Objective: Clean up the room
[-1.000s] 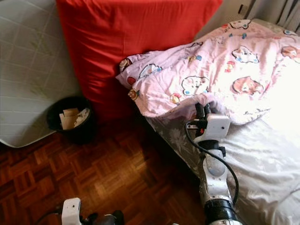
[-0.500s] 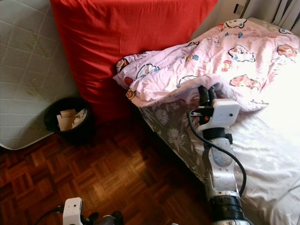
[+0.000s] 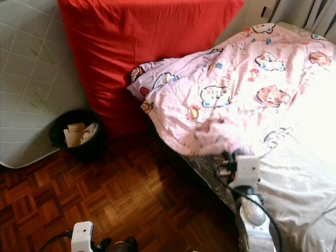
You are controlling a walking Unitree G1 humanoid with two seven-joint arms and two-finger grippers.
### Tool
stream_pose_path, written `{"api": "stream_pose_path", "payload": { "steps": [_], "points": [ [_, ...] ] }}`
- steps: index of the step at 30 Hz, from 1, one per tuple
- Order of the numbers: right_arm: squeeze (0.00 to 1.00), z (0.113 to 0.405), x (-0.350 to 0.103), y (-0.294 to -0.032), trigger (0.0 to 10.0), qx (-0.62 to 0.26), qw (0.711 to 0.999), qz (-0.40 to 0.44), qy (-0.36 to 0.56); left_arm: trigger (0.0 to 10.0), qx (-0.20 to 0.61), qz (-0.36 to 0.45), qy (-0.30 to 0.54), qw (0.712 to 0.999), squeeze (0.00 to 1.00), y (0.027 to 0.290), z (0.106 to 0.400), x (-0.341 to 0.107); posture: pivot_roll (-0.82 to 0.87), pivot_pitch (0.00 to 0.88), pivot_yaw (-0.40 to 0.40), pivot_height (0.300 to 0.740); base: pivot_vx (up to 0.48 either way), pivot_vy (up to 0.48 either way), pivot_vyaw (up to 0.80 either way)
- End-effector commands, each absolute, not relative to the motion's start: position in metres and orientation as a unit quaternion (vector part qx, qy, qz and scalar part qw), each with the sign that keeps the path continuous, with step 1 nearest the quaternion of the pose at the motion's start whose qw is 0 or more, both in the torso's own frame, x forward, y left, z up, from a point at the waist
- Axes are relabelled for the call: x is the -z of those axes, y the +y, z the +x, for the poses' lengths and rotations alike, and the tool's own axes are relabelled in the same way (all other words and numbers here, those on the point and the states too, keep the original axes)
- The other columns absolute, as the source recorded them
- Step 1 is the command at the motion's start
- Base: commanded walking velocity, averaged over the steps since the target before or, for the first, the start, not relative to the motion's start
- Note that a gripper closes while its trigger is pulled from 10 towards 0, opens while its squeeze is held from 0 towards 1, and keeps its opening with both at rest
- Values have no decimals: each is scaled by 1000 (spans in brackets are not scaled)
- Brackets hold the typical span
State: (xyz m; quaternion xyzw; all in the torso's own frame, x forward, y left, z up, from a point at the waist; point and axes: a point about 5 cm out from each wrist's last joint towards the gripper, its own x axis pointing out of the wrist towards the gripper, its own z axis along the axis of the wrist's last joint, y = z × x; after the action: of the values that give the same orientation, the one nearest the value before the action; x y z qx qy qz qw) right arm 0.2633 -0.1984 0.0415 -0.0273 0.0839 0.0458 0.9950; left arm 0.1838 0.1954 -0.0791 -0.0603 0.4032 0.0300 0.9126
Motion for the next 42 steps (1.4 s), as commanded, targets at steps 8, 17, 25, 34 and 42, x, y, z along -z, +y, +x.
{"api": "stream_pose_path", "payload": {
  "steps": [8,17,25,34,42],
  "points": [
    [0,246,-2,-180,10000,-136,969,-82,192,10000,-20,-47,425,904,0,197,173,84,-4,186,-11,740,0,0,0],
    [0,223,37,-172,10000,-167,939,-92,285,10000,-16,-46,426,904,0,194,172,85,-3,190,-11,740,0,0,0],
    [0,210,54,-167,10000,-171,932,-56,315,10000,-11,-42,425,904,0,192,171,86,0,191,-10,740,0,0,0],
    [910,211,55,-160,10000,-170,937,-21,304,10000,-9,-42,422,906,0,189,173,85,-1,190,-8,740,0,0,0],
    [878,214,54,-154,10000,-190,935,-2,299,10000,-9,-43,419,907,0,188,175,84,6,182,-10,740,0,0,0]
  ]
}}
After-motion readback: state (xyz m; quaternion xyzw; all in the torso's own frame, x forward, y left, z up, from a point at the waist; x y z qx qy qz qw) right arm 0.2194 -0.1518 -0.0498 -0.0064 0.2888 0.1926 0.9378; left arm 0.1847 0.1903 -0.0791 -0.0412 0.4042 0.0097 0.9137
